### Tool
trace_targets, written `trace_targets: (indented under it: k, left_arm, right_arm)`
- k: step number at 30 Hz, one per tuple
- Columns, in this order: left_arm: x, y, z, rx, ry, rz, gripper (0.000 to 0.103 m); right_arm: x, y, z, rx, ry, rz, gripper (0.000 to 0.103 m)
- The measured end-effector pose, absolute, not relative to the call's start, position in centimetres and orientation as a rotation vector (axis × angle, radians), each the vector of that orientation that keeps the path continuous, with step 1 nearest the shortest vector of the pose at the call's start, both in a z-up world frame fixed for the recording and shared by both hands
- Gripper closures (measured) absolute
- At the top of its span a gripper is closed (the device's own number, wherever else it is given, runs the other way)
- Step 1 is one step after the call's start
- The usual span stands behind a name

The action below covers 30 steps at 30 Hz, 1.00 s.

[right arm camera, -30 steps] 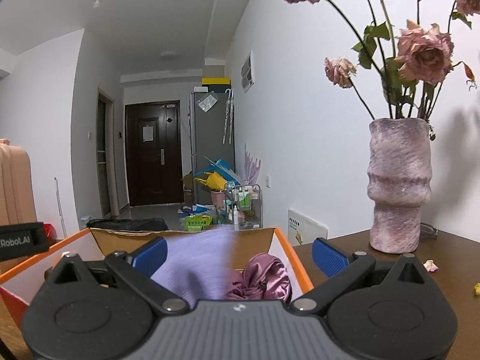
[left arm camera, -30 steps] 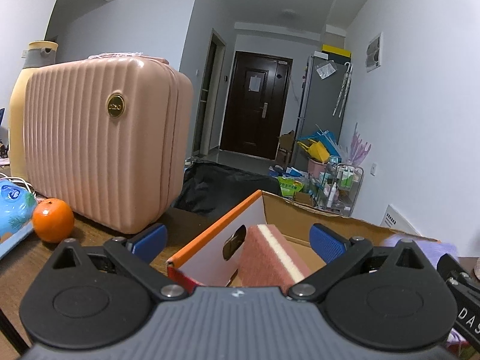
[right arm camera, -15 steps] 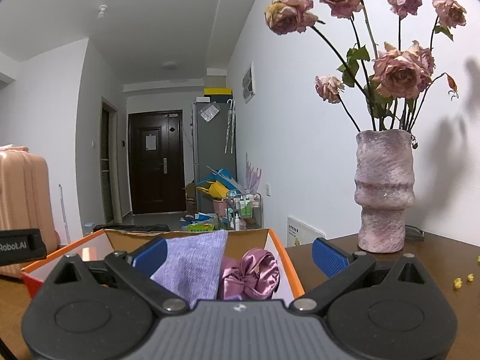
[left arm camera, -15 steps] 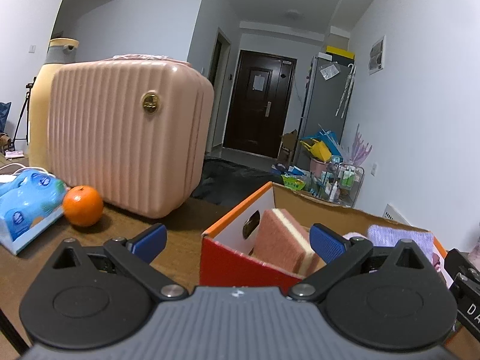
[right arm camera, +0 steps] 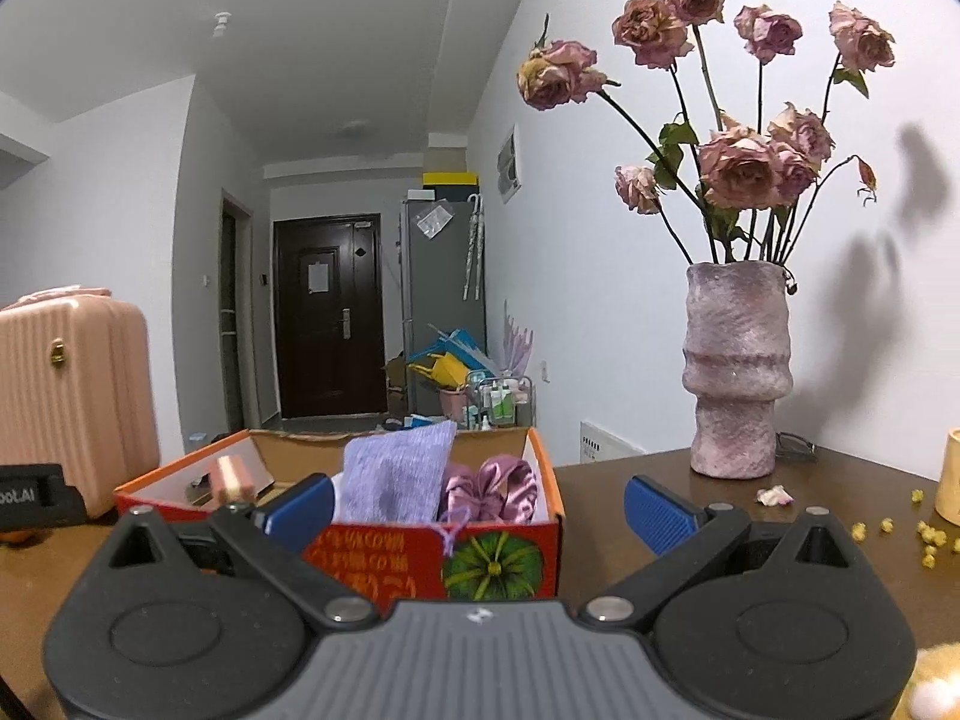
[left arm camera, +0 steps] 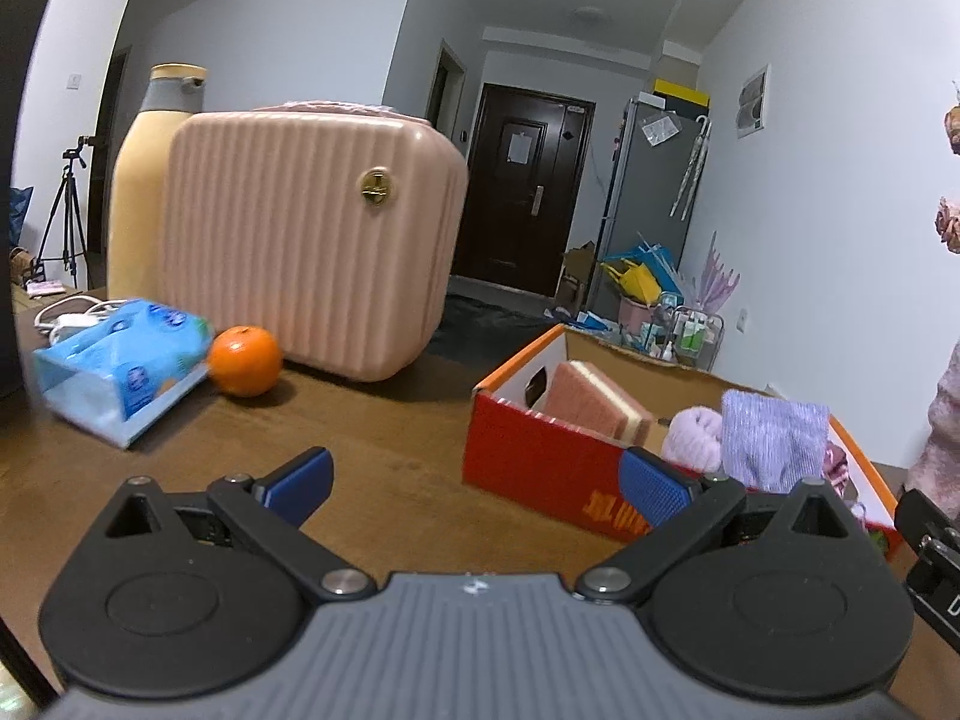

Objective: Organize soft objects
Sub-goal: 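Withdraw both tools from the box back toward the table items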

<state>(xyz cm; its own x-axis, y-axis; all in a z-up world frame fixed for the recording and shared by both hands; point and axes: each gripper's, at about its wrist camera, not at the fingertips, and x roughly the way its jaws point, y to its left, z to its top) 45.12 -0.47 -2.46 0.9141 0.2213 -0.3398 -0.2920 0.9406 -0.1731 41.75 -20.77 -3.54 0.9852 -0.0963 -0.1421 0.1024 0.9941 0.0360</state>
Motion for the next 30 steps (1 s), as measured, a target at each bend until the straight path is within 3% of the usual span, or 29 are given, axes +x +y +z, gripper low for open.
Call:
trace_targets:
  k: [30]
  left_arm:
    - [27.0, 0.5, -1.6, 0.024, 0.28, 0.172, 0.0]
  right_arm:
    - [25.9, -16.8, -3.9, -0.13, 0.233, 0.239, 0.0]
